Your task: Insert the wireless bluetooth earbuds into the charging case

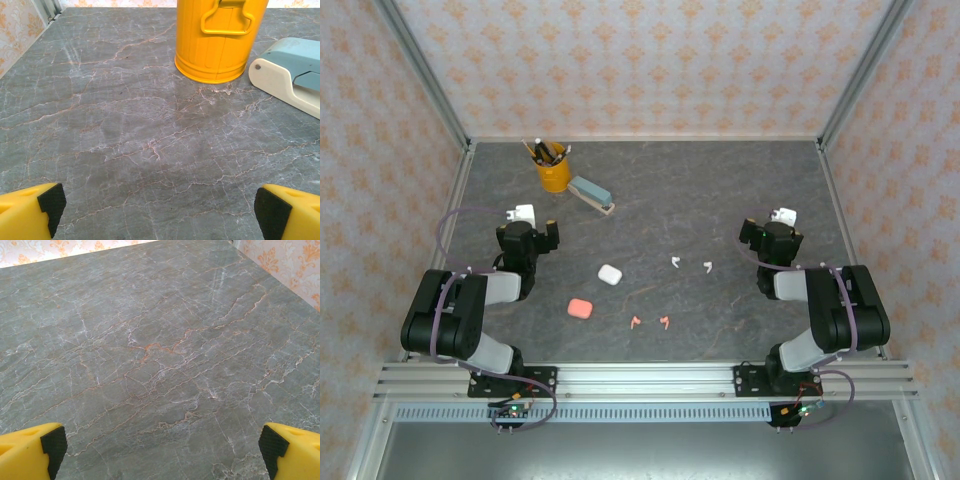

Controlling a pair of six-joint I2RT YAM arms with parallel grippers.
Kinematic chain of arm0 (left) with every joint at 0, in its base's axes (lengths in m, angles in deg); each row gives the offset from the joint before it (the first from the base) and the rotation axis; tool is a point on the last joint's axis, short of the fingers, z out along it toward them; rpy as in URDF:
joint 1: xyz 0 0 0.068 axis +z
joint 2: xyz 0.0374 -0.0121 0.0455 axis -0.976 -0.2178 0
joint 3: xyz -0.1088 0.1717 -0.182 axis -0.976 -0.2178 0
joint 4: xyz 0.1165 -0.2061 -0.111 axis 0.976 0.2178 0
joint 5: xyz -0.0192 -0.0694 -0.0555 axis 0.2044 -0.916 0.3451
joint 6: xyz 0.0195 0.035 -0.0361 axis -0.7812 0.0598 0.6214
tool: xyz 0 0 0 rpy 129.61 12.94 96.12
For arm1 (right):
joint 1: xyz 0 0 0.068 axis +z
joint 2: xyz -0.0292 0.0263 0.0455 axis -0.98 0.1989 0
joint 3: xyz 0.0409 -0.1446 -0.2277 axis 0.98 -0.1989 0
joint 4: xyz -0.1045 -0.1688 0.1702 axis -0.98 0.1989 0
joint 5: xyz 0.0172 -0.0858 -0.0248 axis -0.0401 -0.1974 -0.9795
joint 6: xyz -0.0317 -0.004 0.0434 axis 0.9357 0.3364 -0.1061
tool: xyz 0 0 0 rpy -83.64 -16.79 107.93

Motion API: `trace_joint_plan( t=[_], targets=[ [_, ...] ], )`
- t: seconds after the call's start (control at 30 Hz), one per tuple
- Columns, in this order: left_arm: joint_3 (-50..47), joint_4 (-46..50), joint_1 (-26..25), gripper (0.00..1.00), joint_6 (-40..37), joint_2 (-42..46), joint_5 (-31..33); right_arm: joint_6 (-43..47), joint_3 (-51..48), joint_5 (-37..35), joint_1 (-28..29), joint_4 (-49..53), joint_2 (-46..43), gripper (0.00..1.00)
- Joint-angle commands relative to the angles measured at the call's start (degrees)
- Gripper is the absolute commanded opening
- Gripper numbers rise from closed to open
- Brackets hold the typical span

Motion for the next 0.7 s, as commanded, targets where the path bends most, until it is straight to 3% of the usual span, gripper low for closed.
trace_joint_plan(
  t=[0.0,0.67],
  targets=[
    [1.3,-1.87,-0.35,0.99,-0.81,-0.31,1.69,0.51,1.3,-1.03,-0.35,-2.1,0.31,1.0],
    [1.3,-1.88,-0.4,1.0,-0.76,-0.31,1.72,0.53,1.33,-1.0,-0.35,-2.06,0.36,1.0]
  ],
)
